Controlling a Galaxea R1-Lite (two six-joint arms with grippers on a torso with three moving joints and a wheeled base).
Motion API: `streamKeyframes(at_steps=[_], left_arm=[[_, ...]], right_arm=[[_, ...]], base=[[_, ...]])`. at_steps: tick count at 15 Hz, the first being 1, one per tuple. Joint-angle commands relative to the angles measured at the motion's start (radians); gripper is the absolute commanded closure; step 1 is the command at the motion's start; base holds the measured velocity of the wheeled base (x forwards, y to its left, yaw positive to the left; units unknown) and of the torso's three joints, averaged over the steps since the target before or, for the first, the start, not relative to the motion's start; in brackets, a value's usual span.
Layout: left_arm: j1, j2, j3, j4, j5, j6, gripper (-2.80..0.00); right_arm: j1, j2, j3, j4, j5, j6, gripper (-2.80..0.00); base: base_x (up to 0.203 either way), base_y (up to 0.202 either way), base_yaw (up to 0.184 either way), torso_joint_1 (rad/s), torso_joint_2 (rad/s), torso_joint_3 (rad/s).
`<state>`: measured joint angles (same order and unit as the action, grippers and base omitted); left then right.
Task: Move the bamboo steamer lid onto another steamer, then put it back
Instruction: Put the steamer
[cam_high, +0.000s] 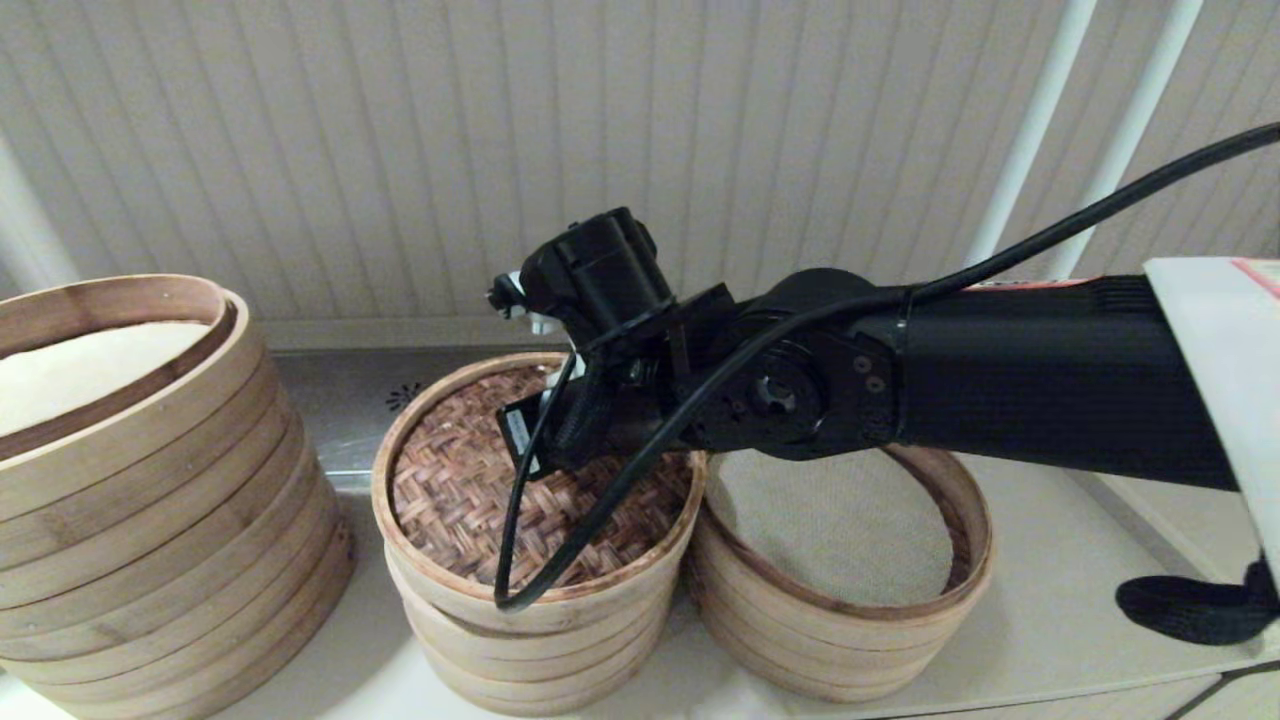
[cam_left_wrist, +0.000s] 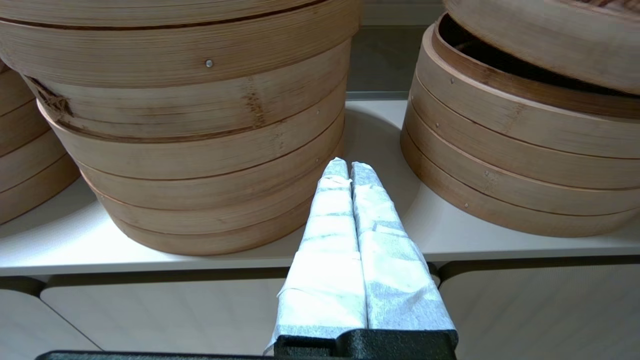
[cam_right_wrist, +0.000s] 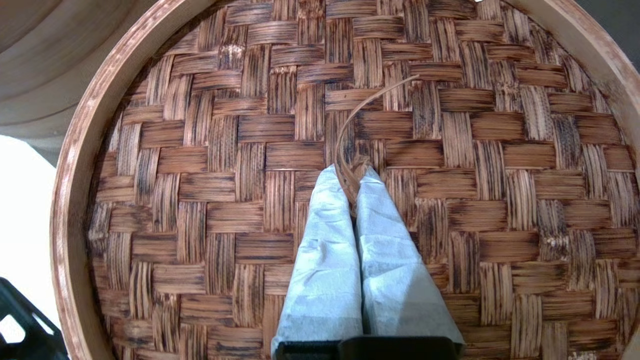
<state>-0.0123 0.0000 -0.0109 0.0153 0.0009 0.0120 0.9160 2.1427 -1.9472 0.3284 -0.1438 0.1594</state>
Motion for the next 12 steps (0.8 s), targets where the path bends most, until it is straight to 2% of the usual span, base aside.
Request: streamKeyframes(at_steps=[1,12], left_arm=[[0.0,0.002,0.0,0.0,0.001,0.0,0.0],[0.0,0.002,0.0,0.0,0.001,0.0,0.0]], right_arm=[[-0.001,0.021,-0.001,-0.016,0.001,-0.001,0.0],[-0.006,0.059,-0.002,-0.066,0.013,-0.037,0.0]], base=[[0.0,0.0,0.0,0.0,0.0,0.0],[0.0,0.0,0.0,0.0,0.0,0.0]])
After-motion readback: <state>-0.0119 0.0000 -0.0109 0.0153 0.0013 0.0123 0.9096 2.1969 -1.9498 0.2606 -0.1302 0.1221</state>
